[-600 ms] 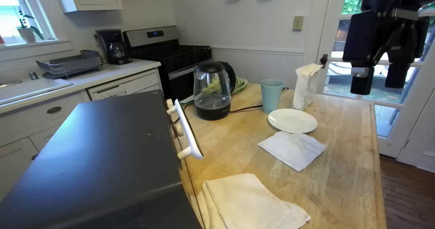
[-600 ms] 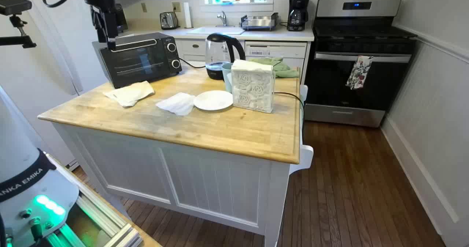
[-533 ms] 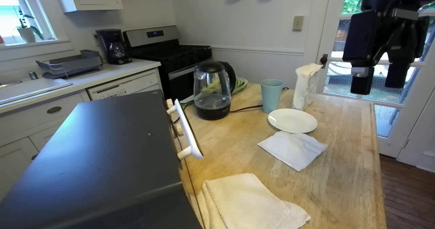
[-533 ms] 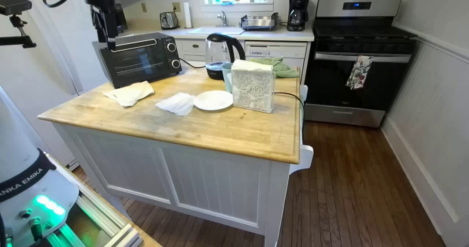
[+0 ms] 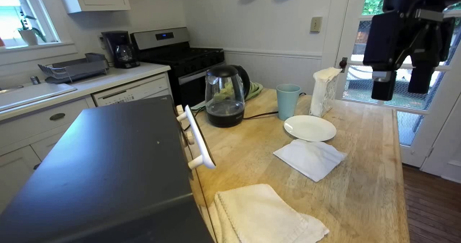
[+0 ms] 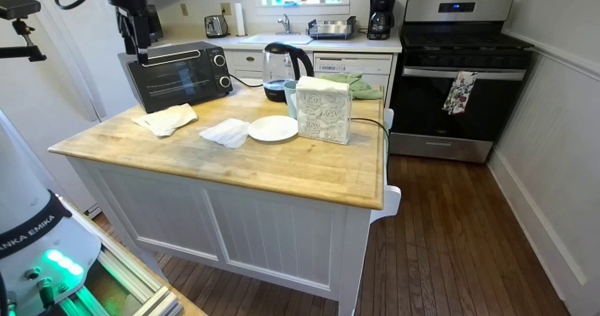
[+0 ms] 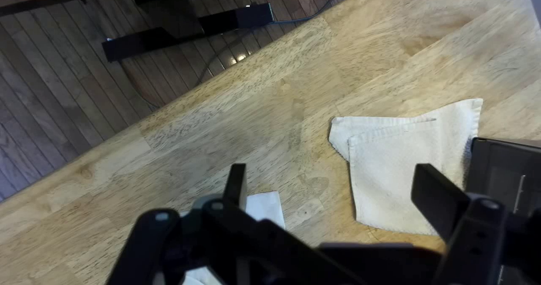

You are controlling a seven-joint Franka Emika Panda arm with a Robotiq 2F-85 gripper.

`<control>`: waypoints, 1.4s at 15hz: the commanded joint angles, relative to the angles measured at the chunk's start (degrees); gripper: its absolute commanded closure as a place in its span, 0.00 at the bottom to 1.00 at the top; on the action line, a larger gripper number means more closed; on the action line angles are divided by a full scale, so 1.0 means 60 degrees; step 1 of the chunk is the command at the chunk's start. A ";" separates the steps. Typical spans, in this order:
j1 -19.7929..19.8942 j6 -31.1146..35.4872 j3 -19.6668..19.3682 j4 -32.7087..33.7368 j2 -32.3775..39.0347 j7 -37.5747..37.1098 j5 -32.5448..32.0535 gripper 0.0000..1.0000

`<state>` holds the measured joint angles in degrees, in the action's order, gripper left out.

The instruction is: Pick up the blue cup and put it on the black oven

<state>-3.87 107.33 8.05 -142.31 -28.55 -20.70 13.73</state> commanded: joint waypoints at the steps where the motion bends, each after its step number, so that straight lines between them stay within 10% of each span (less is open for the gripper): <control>1: 0.0036 -0.0020 0.0028 0.0014 0.0000 0.0013 0.0010 0.00; 21: 0.0923 0.2975 -0.0966 0.3949 0.4613 0.2381 -0.3410 0.00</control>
<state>1.45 127.09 3.93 -125.02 -7.02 -10.67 -4.27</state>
